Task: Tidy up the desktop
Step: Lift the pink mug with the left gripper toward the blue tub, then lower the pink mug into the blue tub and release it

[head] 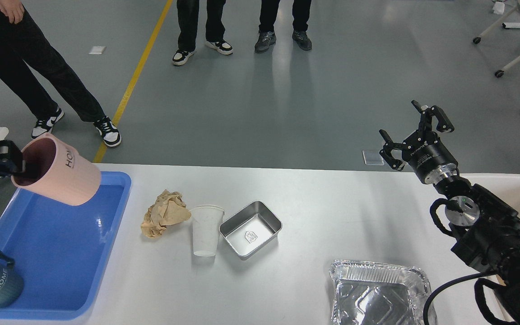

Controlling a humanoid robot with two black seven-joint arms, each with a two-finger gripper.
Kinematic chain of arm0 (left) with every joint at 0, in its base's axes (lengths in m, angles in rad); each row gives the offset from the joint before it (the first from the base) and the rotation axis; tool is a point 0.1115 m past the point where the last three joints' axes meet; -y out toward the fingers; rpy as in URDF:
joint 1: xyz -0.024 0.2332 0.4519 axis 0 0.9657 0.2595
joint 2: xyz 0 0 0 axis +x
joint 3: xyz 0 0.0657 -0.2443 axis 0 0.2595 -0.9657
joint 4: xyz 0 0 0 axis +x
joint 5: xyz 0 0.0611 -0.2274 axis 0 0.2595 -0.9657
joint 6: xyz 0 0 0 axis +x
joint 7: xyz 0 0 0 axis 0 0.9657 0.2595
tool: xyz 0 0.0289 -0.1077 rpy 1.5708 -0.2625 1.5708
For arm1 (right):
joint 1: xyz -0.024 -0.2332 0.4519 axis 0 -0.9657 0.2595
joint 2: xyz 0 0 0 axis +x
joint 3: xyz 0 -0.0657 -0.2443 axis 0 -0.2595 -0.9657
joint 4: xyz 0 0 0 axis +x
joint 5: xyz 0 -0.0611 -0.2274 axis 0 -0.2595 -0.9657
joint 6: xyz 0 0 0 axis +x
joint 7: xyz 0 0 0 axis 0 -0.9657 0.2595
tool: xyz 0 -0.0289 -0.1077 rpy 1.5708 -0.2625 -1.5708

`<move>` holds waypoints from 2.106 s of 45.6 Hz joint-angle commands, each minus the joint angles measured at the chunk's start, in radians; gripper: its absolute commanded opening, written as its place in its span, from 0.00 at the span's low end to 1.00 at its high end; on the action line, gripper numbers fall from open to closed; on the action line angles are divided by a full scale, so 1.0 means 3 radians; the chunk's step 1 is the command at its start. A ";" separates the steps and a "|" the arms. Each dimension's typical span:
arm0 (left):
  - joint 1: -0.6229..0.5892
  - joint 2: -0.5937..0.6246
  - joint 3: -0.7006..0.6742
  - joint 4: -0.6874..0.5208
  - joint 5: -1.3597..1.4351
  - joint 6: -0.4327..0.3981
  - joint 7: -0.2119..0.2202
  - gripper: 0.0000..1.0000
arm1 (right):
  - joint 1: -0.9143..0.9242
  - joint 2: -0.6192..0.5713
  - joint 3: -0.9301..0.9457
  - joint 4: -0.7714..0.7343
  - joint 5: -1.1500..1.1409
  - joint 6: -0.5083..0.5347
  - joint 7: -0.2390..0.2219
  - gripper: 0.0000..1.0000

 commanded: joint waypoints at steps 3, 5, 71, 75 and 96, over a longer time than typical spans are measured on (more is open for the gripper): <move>0.0490 -0.0082 0.0017 0.0288 0.0264 -0.0001 -0.0205 0.01 | -0.0027 0.0005 0.0000 0.0061 0.0000 -0.0001 0.0000 1.00; 0.0674 -0.0092 0.0012 0.0303 0.0407 -0.0001 -0.0343 0.01 | -0.0047 -0.0010 0.0000 0.0102 0.0000 -0.0001 0.0000 1.00; 0.1907 -0.0936 0.0042 0.1372 0.2525 0.1051 -0.1464 0.16 | -0.0144 -0.0071 -0.0005 0.0133 0.0000 0.0004 0.0000 1.00; 0.1923 -0.0987 0.0042 0.1423 0.2530 0.1061 -0.1499 0.21 | -0.0144 -0.0071 -0.0010 0.0133 0.0000 0.0004 0.0000 1.00; 0.1928 -0.1007 -0.0014 0.1398 0.2479 0.1118 -0.1648 0.85 | -0.0124 -0.0082 -0.0005 0.0133 0.0000 0.0004 0.0000 1.00</move>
